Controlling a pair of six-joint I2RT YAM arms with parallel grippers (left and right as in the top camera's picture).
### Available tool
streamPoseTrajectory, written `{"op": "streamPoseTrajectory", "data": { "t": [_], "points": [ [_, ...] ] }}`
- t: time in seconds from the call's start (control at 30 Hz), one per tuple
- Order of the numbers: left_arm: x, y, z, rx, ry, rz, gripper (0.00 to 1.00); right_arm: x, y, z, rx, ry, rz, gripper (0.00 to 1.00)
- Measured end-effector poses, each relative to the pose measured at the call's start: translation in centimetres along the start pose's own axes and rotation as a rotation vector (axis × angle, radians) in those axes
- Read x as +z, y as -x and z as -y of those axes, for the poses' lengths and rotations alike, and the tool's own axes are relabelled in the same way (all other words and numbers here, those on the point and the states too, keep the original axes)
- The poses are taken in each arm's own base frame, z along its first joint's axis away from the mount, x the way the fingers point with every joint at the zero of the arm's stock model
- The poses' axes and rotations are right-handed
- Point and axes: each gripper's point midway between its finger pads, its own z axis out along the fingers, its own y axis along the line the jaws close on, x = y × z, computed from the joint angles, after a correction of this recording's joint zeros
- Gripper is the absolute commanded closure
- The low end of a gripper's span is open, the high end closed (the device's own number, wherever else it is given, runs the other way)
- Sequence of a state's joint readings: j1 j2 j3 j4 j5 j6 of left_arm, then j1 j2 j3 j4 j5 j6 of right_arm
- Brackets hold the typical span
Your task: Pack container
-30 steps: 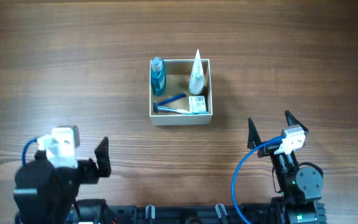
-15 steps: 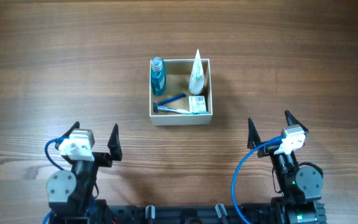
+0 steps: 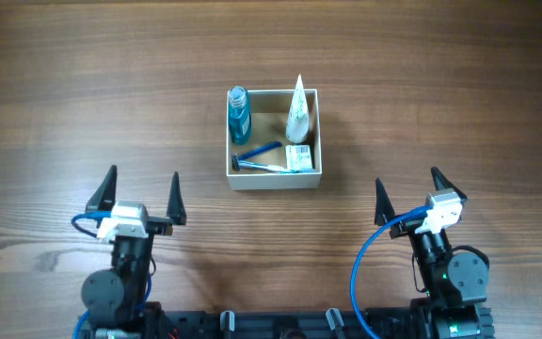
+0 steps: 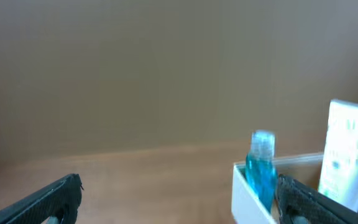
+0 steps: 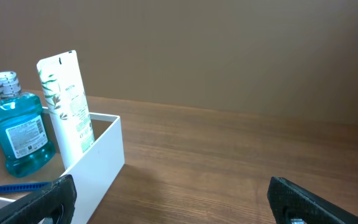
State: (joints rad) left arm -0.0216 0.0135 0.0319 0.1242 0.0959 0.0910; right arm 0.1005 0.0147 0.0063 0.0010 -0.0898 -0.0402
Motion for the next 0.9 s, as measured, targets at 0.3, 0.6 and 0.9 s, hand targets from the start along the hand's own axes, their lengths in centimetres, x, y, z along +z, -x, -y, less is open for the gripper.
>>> {"op": "streamPoseTrajectory", "data": {
  "t": [0.3,0.6,0.9],
  "points": [
    [-0.5,-5.6,0.4,-0.015,-0.021,-0.207,0.00,0.0,0.0,0.0,0.000,0.000,0.000,0.00],
    [-0.5,-5.5,0.6,-0.014,-0.032,-0.206,0.00,0.0,0.0,0.0,0.000,0.000,0.000,0.00],
    [-0.5,-5.5,0.6,-0.014,-0.032,-0.206,0.00,0.0,0.0,0.0,0.000,0.000,0.000,0.00]
  ]
}}
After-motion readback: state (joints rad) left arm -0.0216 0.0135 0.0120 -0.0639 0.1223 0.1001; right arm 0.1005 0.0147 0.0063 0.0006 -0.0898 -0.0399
